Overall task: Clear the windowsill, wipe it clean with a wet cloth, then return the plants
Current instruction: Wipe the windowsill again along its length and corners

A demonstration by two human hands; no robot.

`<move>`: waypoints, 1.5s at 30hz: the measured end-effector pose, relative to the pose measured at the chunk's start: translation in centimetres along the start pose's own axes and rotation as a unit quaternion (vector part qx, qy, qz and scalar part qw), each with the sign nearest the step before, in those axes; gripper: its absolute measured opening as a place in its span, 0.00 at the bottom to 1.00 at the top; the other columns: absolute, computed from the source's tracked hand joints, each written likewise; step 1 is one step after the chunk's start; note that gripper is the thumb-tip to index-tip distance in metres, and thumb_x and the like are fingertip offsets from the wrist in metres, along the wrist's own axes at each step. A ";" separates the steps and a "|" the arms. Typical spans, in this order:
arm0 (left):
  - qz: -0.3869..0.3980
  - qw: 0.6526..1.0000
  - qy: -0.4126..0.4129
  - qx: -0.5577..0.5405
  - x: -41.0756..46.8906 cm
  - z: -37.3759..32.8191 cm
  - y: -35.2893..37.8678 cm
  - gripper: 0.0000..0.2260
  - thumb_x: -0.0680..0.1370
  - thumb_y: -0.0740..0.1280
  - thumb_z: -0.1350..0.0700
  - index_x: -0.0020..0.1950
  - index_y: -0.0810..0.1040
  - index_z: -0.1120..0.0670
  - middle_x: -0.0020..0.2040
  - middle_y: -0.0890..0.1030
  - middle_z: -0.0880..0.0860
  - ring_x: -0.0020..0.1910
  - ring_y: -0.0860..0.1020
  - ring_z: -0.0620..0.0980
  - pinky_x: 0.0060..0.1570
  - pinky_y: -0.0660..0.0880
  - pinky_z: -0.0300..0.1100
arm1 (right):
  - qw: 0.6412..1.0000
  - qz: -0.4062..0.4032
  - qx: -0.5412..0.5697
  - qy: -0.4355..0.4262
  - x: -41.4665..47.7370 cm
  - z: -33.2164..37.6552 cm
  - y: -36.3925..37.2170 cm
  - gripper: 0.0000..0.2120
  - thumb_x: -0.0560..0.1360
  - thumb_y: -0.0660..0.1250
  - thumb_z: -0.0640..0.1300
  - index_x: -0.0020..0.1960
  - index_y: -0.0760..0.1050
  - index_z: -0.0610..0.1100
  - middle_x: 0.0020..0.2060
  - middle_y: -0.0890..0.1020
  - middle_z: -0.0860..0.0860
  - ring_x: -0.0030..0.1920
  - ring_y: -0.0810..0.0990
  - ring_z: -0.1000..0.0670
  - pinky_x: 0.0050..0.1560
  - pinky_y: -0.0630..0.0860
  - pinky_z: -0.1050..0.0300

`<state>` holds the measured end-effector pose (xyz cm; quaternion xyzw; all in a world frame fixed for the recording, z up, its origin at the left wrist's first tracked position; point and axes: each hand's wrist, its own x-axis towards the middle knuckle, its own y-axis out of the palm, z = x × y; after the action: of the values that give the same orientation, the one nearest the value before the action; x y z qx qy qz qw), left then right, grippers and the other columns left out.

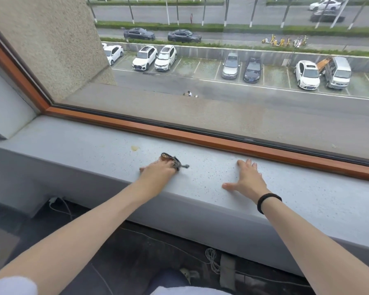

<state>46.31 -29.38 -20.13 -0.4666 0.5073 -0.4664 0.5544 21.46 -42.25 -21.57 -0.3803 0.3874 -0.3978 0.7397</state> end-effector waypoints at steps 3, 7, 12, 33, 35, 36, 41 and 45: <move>0.005 0.998 -0.064 0.017 3.8 -1.1 -2.3 0.16 0.78 0.55 0.69 0.62 0.74 0.58 0.59 0.74 0.55 0.59 0.74 0.55 0.57 0.72 0.50 | 1.000 0.007 -0.002 0.003 -0.2 -0.2 -0.6 0.46 0.66 0.75 0.58 0.74 0.56 0.44 0.76 0.51 0.42 0.76 0.47 0.42 0.74 0.52 0.41; -0.003 0.999 -0.029 0.038 2.2 -2.0 -1.1 0.26 0.75 0.55 0.74 0.70 0.67 0.56 0.71 0.67 0.56 0.71 0.64 0.57 0.71 0.60 0.52 | 1.000 0.012 0.002 -0.001 -0.6 0.0 -0.5 0.46 0.67 0.74 0.58 0.75 0.54 0.44 0.77 0.49 0.42 0.77 0.45 0.42 0.75 0.50 0.41; 0.022 0.999 0.043 0.023 -2.6 1.3 -1.1 0.36 0.74 0.54 0.75 0.78 0.52 0.51 0.78 0.50 0.51 0.77 0.47 0.56 0.73 0.43 0.48 | 1.000 0.014 -0.006 -0.002 -0.9 -0.1 -0.4 0.45 0.67 0.74 0.58 0.74 0.55 0.44 0.76 0.49 0.42 0.77 0.45 0.42 0.74 0.50 0.42; -0.008 0.988 -0.065 -0.141 2.5 -1.6 0.6 0.32 0.76 0.50 0.71 0.76 0.59 0.45 0.78 0.53 0.48 0.77 0.48 0.51 0.72 0.45 0.64 | 1.000 0.000 0.023 -0.009 -2.0 -0.2 0.3 0.45 0.67 0.74 0.58 0.74 0.56 0.44 0.77 0.49 0.42 0.77 0.45 0.42 0.74 0.48 0.42; -0.023 0.989 0.029 -0.140 0.4 -2.6 1.6 0.34 0.76 0.50 0.71 0.75 0.59 0.41 0.77 0.51 0.42 0.77 0.45 0.47 0.74 0.42 0.60 | 1.000 0.003 0.020 -0.005 -2.3 -0.2 0.6 0.45 0.67 0.74 0.57 0.75 0.55 0.44 0.77 0.49 0.43 0.77 0.45 0.42 0.74 0.48 0.42; -0.032 0.987 0.075 -0.137 -0.9 -2.3 2.1 0.34 0.77 0.50 0.71 0.75 0.58 0.40 0.76 0.50 0.40 0.76 0.43 0.44 0.74 0.40 0.55 | 1.000 0.003 0.020 -0.007 -2.3 -0.2 0.7 0.45 0.67 0.74 0.57 0.75 0.55 0.44 0.77 0.49 0.43 0.77 0.45 0.42 0.74 0.48 0.42; -0.106 0.983 0.022 -0.148 -0.8 1.7 2.5 0.27 0.78 0.54 0.68 0.73 0.66 0.45 0.73 0.67 0.46 0.74 0.60 0.52 0.69 0.63 0.53 | 1.000 0.002 0.023 -0.001 -2.4 -0.3 0.4 0.45 0.66 0.75 0.57 0.74 0.56 0.44 0.76 0.51 0.43 0.77 0.45 0.42 0.74 0.48 0.41; -0.063 0.950 -0.194 -0.236 4.1 -3.1 1.0 0.23 0.82 0.51 0.61 0.72 0.65 0.40 0.65 0.65 0.55 0.66 0.63 0.57 0.67 0.56 0.52 | 1.000 0.001 0.028 -0.001 -2.5 -0.3 0.3 0.46 0.66 0.74 0.57 0.75 0.55 0.44 0.77 0.50 0.43 0.77 0.45 0.43 0.74 0.47 0.42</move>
<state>43.43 -33.49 -21.75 -0.6969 0.4548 -0.2678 0.4856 20.32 -39.96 -21.30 -0.3590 0.3757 -0.4073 0.7511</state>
